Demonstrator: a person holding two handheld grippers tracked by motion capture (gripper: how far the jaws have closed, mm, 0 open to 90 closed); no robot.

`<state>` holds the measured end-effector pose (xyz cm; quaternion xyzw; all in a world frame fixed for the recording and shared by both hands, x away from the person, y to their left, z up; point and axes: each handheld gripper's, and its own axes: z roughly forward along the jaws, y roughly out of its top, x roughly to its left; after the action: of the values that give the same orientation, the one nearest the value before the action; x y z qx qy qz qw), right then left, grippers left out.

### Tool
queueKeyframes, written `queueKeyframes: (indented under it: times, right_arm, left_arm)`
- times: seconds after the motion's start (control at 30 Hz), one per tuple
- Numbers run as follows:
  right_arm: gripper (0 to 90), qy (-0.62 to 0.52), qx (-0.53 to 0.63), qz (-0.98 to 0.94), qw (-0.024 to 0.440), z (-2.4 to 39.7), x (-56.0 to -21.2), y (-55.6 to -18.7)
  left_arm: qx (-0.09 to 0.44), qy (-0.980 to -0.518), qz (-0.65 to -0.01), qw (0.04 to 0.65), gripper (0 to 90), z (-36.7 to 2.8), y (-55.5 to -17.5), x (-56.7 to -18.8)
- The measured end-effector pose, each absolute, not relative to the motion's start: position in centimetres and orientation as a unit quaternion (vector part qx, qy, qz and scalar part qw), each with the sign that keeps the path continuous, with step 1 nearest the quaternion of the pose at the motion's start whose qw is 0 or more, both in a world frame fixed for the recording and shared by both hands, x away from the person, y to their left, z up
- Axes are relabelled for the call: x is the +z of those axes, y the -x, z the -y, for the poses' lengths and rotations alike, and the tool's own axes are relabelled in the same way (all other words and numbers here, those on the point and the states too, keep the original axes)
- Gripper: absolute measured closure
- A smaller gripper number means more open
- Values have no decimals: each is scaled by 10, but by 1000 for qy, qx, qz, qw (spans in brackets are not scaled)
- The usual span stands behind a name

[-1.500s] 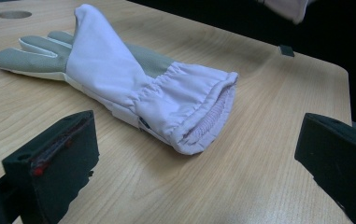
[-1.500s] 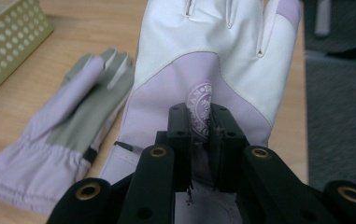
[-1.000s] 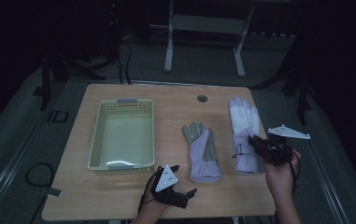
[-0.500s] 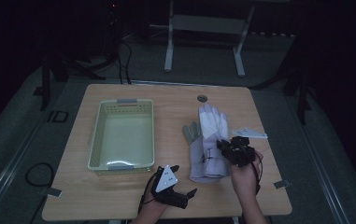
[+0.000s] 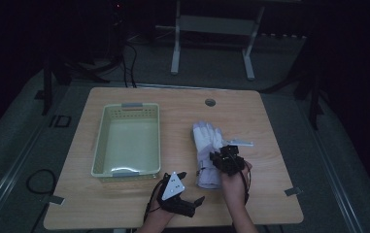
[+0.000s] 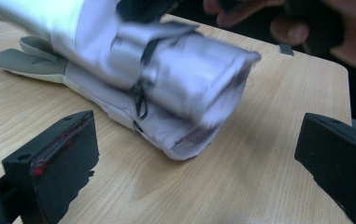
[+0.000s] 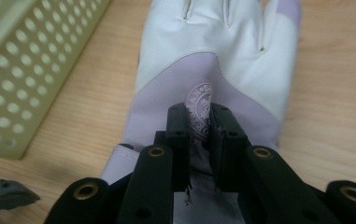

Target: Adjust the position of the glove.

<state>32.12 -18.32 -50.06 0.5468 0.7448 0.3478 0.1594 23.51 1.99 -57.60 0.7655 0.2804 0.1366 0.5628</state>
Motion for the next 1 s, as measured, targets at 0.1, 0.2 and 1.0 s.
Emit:
queueKeyframes:
  times: [0.1,0.2,1.0]
  right_arm:
    - [775,-545,345,-747,161,180,-506,-321]
    - [755,-547,344,-746,159,180,-515,-322]
    - [141,-341,388,-841,157,224,-490,-330]
  left_arm:
    - [135,-765,-281,563,0,-20,-235,-576]
    - [135,-765,-282,563,0,-20,-236,-576]
    - [133,-762,-297,559,0,-19,-237,-576]
